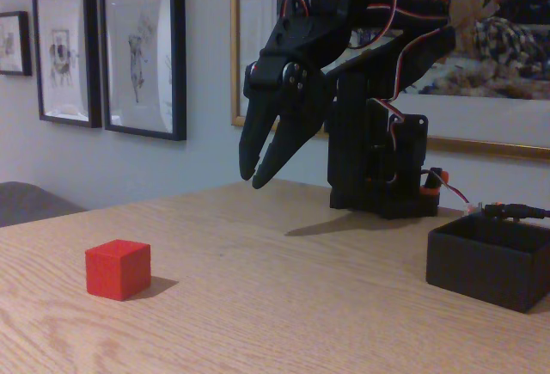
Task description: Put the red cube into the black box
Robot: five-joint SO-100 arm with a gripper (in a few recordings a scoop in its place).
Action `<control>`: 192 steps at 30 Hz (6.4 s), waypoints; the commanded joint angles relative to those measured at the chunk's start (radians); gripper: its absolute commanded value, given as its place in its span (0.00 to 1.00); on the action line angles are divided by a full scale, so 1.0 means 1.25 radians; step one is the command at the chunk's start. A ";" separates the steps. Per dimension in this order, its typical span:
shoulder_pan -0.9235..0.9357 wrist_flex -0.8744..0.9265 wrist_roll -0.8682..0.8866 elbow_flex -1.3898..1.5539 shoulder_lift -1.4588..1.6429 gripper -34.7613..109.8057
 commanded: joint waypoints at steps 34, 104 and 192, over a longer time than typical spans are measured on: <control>0.033 0.072 0.183 -0.812 -0.858 0.41; 0.071 0.140 0.276 -1.178 -1.333 0.31; 0.475 0.269 -0.007 -0.777 -0.677 0.31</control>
